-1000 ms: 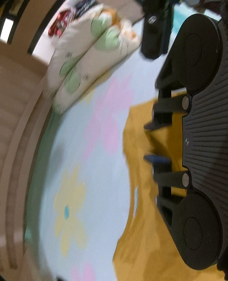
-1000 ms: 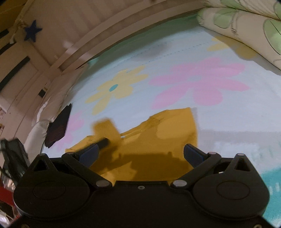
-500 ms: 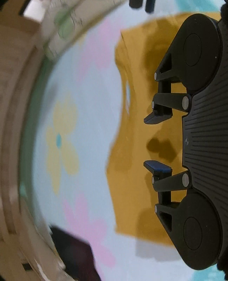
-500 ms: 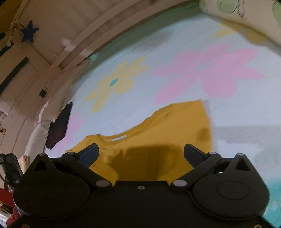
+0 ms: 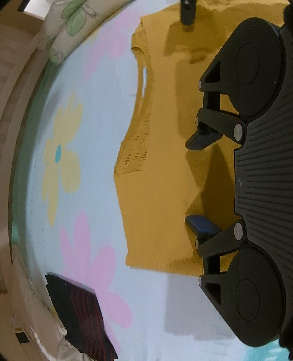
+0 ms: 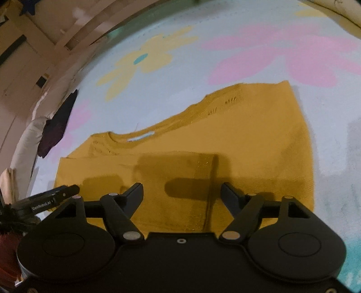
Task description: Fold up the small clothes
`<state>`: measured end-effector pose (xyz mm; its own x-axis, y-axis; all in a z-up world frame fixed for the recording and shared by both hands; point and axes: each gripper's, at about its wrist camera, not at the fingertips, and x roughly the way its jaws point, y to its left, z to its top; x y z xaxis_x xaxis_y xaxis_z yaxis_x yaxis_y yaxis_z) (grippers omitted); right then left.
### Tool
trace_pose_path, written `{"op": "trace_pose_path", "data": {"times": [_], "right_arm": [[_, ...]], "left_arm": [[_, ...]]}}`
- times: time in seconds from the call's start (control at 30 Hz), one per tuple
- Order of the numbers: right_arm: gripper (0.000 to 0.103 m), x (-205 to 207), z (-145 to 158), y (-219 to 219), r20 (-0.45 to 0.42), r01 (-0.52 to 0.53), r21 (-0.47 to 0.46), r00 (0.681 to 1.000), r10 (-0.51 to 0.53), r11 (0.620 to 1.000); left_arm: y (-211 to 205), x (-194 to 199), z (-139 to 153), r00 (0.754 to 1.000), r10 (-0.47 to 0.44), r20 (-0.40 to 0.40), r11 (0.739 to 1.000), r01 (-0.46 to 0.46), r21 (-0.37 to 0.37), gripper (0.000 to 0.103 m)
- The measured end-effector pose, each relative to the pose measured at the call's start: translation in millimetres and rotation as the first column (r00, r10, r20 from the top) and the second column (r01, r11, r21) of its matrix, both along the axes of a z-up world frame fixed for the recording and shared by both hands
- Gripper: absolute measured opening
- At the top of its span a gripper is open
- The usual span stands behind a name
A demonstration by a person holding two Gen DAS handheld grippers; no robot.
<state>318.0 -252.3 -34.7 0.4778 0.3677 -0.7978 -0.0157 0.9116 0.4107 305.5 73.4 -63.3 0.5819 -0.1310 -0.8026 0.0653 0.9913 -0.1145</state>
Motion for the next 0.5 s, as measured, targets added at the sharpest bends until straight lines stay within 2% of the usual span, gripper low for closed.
{"op": "trace_pose_path", "data": {"times": [0.03,0.07,0.1,0.13,0.17,0.27,0.3,0.4,0.5], "right_arm": [[0.077,-0.8,0.4,0.8,0.006,-0.013,0.007,1.000,0.013,1.000],[0.065,-1.8,0.5,1.2,0.009,-0.022,0.021,1.000,0.022,1.000],[0.050,-2.1,0.0,1.2,0.005,-0.019,0.027,1.000,0.019,0.999],[0.040,-2.6,-0.7,1.3,-0.002,-0.012,0.021,1.000,0.012,1.000],[0.023,-3.2,-0.6,2.3,-0.003,-0.009,0.008,1.000,0.009,1.000],[0.016,-4.1,7.1,12.0,0.031,-0.043,-0.040,0.999,0.045,0.998],[0.009,-4.2,14.2,14.7,0.056,-0.057,-0.060,0.997,0.061,0.997],[0.009,-6.2,43.2,13.2,0.145,-0.066,-0.062,0.987,0.074,0.996],[0.009,-4.3,68.2,-1.9,0.204,-0.026,-0.058,0.978,0.037,0.998]], "left_arm": [[2.9,0.0,2.3,1.000,0.012,0.009,1.000,-0.012,-0.011,0.063],[6.6,-0.4,4.3,0.999,0.027,0.018,0.999,-0.027,-0.022,0.063],[10.9,0.0,6.9,0.999,0.042,0.025,0.999,-0.042,-0.033,0.063],[17.3,0.4,10.6,0.998,0.061,0.029,0.997,-0.060,-0.045,0.063],[23.4,0.7,14.0,0.996,0.078,0.033,0.996,-0.076,-0.052,0.063],[44.1,0.9,25.8,0.990,0.128,0.058,0.991,-0.125,-0.052,0.063],[49.6,0.6,29.8,0.988,0.138,0.067,0.990,-0.135,-0.047,0.063],[65.0,-0.2,40.0,0.979,0.179,0.094,0.984,-0.176,-0.040,0.064],[72.9,1.0,42.8,0.973,0.211,0.093,0.976,-0.205,-0.071,0.064]]}}
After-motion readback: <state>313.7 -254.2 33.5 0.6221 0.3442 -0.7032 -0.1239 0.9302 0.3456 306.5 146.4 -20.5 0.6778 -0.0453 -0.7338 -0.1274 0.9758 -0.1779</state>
